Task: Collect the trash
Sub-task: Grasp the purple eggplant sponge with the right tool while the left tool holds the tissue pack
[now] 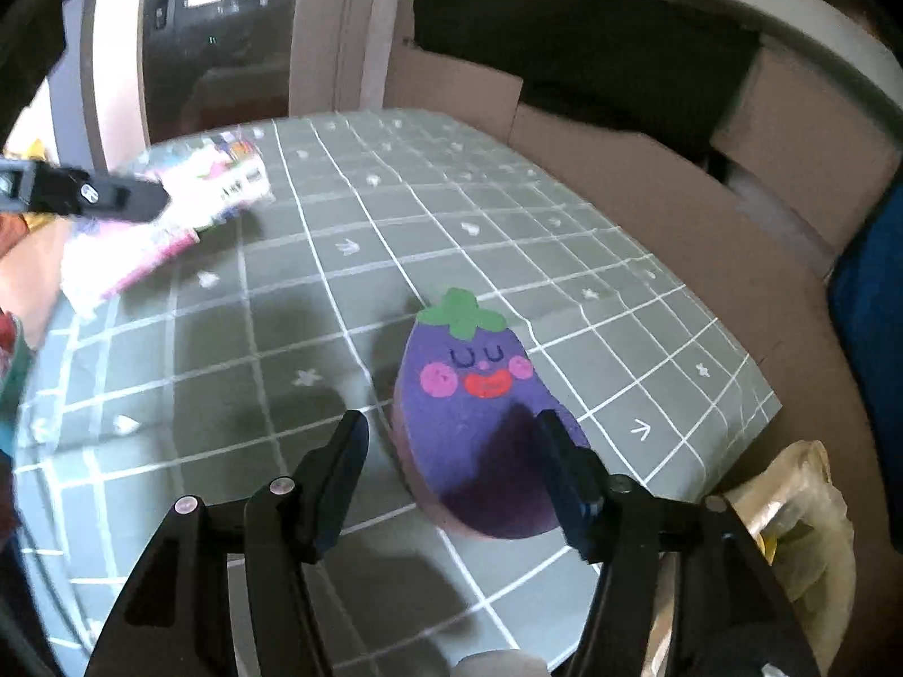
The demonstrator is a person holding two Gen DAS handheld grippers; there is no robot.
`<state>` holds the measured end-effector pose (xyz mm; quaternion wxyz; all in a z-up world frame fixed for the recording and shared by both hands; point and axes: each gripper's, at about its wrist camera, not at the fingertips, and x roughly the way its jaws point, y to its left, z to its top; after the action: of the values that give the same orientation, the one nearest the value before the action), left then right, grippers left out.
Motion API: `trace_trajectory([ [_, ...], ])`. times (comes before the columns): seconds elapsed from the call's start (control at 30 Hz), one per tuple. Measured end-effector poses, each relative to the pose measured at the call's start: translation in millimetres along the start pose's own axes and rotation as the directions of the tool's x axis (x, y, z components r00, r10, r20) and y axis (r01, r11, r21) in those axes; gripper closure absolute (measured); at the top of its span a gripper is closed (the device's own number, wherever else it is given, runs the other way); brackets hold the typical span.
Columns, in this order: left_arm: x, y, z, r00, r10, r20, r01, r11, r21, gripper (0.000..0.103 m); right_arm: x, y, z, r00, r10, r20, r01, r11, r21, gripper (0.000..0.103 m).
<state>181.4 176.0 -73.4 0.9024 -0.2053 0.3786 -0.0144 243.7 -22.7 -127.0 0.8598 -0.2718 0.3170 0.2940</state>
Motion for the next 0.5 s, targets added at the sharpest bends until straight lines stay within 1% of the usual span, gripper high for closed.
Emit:
trace_trajectory([
  [0.07, 3.8, 0.0, 0.0, 1.000, -0.004, -0.005, 0.004, 1.000, 0.004, 0.068, 6.0, -0.8, 2.6, 1.000, -0.027, -0.015, 0.026, 0.999, -0.024, 0.042],
  [0.17, 14.2, -2.4, 0.8, 1.000, -0.011, -0.027, 0.011, 1.000, 0.003, 0.068, 12.4, -20.3, 7.5, 1.000, 0.022, -0.022, -0.021, 0.999, 0.033, 0.040],
  [0.27, 26.3, -4.8, 1.6, 0.998, -0.023, -0.058, 0.023, 1.000, -0.008, 0.068, 18.0, -51.8, 9.5, 0.998, 0.060, -0.021, -0.056, 0.986, 0.154, 0.040],
  [0.33, 33.5, -8.0, 2.6, 0.997, -0.029, -0.073, 0.029, 1.000, -0.002, 0.068, 21.0, -73.9, 6.7, 0.997, 0.076, -0.018, -0.070, 0.968, 0.242, 0.040],
  [0.4, 39.6, -13.1, 3.4, 0.996, -0.031, -0.083, 0.032, 0.999, 0.013, 0.068, 20.5, -92.4, 2.6, 0.992, 0.124, 0.006, -0.119, 0.936, 0.332, 0.040],
  [0.47, 45.1, -16.8, 4.6, 0.995, -0.036, -0.094, 0.038, 0.999, 0.020, 0.068, 19.0, -112.8, -4.4, 0.981, 0.185, 0.050, -0.188, 0.878, 0.441, 0.041],
  [0.5, 48.4, -18.9, 5.4, 0.994, -0.039, -0.101, 0.041, 0.999, 0.021, 0.068, 18.6, -123.3, -9.1, 0.973, 0.216, 0.077, -0.225, 0.838, 0.497, 0.042],
])
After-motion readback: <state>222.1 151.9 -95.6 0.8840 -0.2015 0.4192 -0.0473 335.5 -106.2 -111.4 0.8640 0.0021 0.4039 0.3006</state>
